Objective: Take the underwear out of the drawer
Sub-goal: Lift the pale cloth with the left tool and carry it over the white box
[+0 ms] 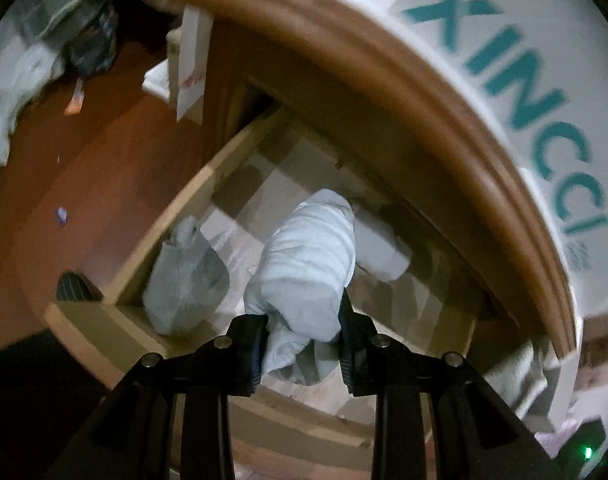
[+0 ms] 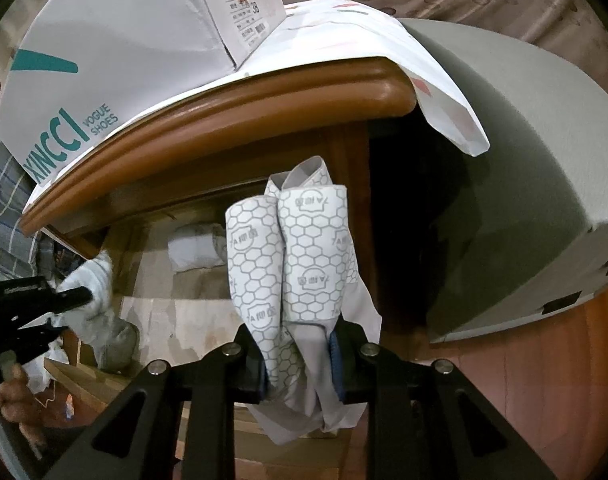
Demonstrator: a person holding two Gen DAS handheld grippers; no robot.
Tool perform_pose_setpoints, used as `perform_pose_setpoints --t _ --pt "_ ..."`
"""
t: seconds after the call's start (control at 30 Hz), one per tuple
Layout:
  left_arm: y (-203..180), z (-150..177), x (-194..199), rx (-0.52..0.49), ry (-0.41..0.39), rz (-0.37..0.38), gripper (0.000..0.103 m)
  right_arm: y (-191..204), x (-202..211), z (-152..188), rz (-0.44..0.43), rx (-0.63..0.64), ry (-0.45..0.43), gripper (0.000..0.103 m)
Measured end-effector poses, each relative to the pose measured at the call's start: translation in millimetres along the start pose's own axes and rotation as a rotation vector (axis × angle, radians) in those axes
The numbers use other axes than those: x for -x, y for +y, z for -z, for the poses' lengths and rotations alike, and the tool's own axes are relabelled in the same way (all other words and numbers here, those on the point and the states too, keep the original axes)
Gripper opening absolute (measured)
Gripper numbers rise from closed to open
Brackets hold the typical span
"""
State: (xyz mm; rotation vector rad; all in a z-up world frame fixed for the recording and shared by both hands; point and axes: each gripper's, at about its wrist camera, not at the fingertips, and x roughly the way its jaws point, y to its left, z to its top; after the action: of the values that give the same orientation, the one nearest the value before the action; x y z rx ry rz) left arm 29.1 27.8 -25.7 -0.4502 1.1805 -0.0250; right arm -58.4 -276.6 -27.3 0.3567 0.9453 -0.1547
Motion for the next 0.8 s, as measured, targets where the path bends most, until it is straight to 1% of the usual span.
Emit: perform_pose_setpoints --t 0.1,0.2,0.27,0.37,0.47,0.53,0.6,0.7,0.8 --pt "-4 1 21 -0.078 -0.043 -0.010 0.027 1 0 0 0.001 0.002 0.000 0.023" --pt "-13 1 45 -0.190 -0.102 -0.030 0.027 1 0 0 0.003 0.002 0.001 0.023" --pt "-21 2 66 -0.285 -0.151 -0.033 0.027 1 -1 0 -0.002 0.001 0.004 0.023" --pt "-31 5 90 -0.399 -0.202 -0.045 0.027 1 0 -1 -0.002 0.006 0.004 0.023" --pt "-40 10 120 -0.504 -0.248 -0.042 0.027 0 0 -1 -0.006 0.003 0.005 0.023" --pt "-46 12 145 -0.563 -0.286 -0.027 0.027 -2 0 -1 -0.003 0.000 0.006 0.023" --pt "-51 12 173 -0.611 -0.334 -0.016 0.027 -2 1 -1 -0.005 -0.002 0.006 0.023" --pt "-60 6 202 -0.638 -0.383 -0.002 0.027 -2 1 -1 -0.009 -0.003 0.010 0.023" --pt "-72 -8 230 -0.665 -0.454 -0.003 0.027 -1 1 -1 -0.009 0.001 0.011 0.023"
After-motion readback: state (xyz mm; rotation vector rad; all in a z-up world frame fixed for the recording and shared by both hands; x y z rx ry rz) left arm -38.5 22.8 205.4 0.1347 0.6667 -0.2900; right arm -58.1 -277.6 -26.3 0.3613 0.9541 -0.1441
